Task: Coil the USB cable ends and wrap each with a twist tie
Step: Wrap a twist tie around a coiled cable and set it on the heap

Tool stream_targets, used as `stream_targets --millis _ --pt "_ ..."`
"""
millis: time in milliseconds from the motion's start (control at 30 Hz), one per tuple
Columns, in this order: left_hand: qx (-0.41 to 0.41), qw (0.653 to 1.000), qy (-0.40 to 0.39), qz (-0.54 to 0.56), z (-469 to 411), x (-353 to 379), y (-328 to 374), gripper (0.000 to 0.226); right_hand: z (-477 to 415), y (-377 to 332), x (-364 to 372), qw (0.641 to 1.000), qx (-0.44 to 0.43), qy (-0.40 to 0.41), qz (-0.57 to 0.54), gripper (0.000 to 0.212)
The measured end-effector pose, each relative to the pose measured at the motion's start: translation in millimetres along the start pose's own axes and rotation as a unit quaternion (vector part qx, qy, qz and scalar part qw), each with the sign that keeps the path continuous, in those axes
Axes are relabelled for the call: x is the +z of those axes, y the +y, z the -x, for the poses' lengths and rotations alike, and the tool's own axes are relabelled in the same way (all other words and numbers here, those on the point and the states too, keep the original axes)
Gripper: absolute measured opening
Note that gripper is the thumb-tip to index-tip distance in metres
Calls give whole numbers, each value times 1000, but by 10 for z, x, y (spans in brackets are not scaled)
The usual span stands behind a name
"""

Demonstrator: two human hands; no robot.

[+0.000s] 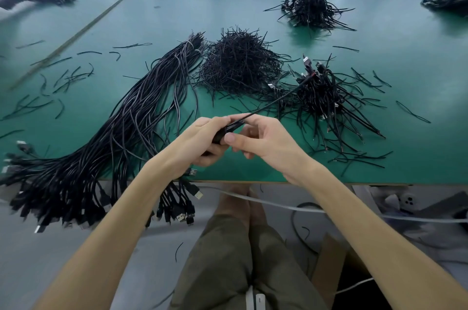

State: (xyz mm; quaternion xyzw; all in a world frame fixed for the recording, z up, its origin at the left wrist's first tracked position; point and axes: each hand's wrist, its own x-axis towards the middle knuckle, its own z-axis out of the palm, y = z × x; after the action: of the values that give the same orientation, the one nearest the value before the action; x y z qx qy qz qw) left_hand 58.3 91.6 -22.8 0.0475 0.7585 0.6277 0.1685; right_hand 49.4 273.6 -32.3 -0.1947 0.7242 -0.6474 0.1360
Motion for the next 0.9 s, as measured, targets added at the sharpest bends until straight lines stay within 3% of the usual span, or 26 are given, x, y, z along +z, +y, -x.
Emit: stream_targets --millis 100,267,367,500,767,900 --pt "14 998 54 -21 -11 54 27 61 40 -3 45 998 -27 39 47 23" --pt "40 988 141 -50 -57 109 11 64 60 -23 114 983 -23 96 157 23" --pt "53 987 147 -43 -56 119 -7 62 68 -40 170 973 -41 104 204 18" --pt "53 988 141 -15 -44 162 -30 63 66 -57 193 973 -34 138 181 16" --pt "2 983 168 76 -56 237 -98 54 96 -5 322 953 -61 137 264 24" --pt "-6 982 154 109 -62 210 -143 53 96 -18 282 936 -73 62 339 21"
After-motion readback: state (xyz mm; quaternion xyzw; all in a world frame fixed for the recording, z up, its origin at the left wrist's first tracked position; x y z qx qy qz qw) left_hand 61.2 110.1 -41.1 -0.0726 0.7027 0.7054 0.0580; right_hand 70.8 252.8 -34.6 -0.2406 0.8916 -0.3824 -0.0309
